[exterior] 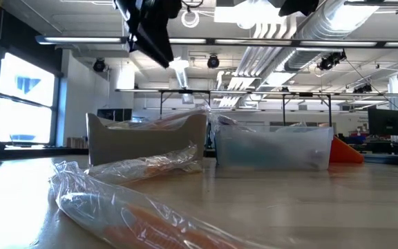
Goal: Pick & Place Toothbrushes
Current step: Put the orange toothbrush into the gray bin
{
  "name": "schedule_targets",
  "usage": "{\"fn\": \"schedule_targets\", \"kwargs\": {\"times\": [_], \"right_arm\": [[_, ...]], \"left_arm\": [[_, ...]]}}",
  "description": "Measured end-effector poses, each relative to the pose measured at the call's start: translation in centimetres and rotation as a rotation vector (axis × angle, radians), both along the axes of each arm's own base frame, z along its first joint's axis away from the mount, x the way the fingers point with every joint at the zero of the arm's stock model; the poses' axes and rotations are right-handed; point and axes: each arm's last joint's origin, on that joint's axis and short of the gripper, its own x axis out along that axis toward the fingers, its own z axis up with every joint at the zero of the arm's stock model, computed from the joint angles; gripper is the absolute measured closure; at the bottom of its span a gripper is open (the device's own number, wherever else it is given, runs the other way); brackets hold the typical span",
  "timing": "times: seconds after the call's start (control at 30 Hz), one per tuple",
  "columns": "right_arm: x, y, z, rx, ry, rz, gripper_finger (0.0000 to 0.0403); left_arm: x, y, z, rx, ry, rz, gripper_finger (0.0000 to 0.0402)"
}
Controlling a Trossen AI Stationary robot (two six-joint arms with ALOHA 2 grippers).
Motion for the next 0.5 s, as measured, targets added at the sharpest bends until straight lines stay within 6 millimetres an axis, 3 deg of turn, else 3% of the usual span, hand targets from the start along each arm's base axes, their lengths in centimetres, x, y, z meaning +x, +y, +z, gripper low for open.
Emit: {"fn": "schedule_targets", "kwargs": {"times": [0.23, 0.5], "right_arm": [[-0.1, 0.0, -0.2, 0.006, 0.024, 0.000, 0.0398], [-0.1, 0.4, -0.2, 0.071, 0.012, 0.086, 0.0398]], "left_arm": [[0.4, -1.4, 1.7, -0.214, -0.095, 0.033, 0.0270], [0.3, -5.4, 1.9, -0.389, -0.136, 0.110, 0.0270]]}}
